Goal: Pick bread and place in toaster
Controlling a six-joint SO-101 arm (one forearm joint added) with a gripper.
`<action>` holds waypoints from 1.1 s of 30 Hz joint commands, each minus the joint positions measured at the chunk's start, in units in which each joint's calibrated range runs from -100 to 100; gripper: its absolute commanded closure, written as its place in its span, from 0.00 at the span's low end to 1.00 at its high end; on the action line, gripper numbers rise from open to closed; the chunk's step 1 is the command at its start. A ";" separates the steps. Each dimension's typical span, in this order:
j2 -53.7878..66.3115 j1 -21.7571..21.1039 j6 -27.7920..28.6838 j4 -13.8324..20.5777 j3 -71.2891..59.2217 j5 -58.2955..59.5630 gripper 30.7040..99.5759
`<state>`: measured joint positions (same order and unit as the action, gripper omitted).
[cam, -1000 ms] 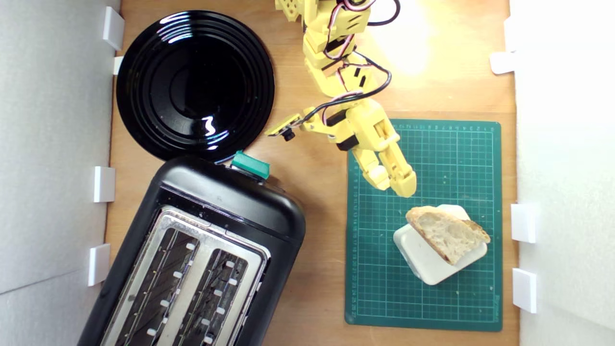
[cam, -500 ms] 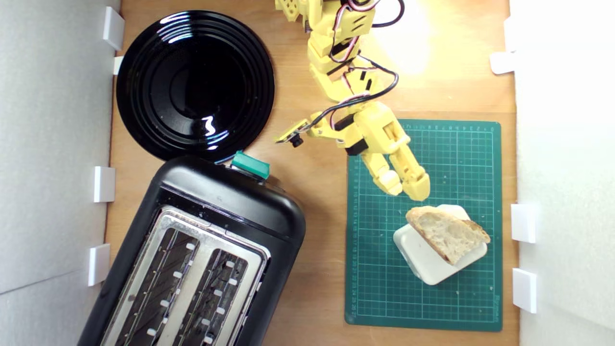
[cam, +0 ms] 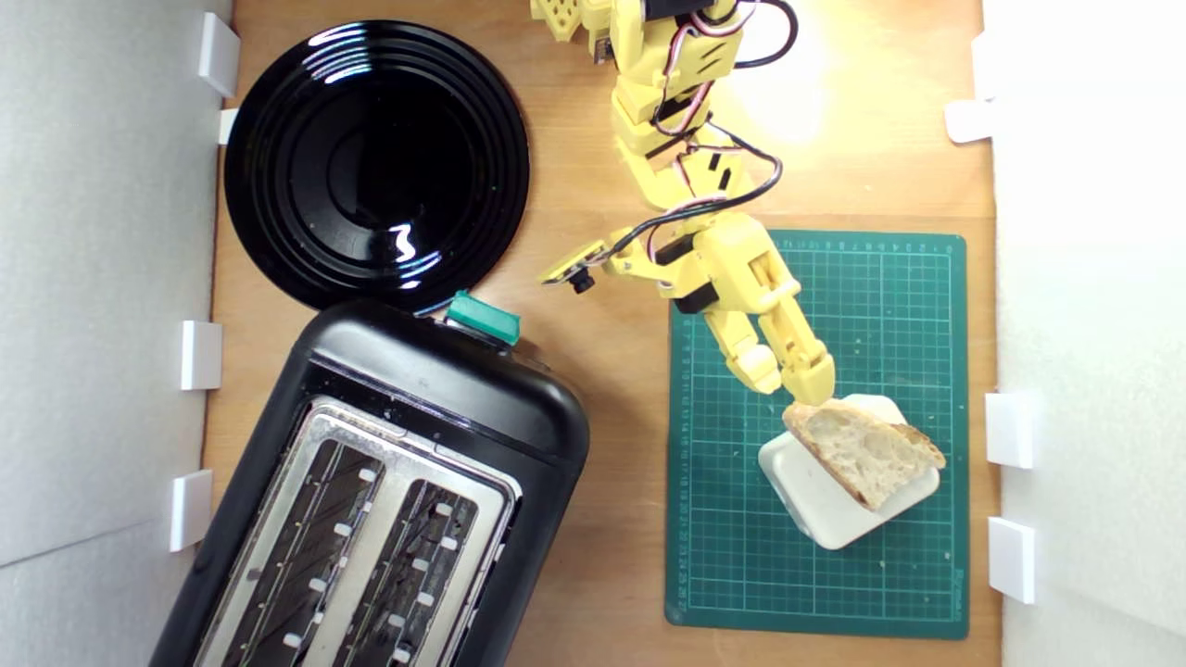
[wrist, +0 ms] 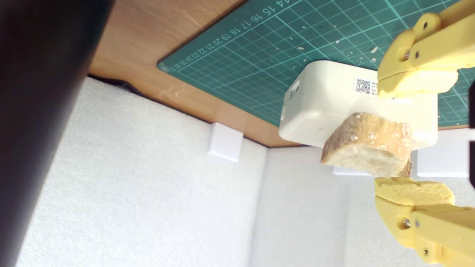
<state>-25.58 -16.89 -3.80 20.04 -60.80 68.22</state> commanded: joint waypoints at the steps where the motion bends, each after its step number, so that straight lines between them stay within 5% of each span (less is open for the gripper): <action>1: 0.04 -1.24 -0.30 -0.54 2.92 1.57 0.28; 7: -3.12 -3.42 -2.08 -3.81 5.01 1.57 0.28; 33: -4.54 -4.63 -2.24 -3.81 12.27 -3.54 0.28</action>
<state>-30.62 -20.82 -5.67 16.84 -51.55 64.92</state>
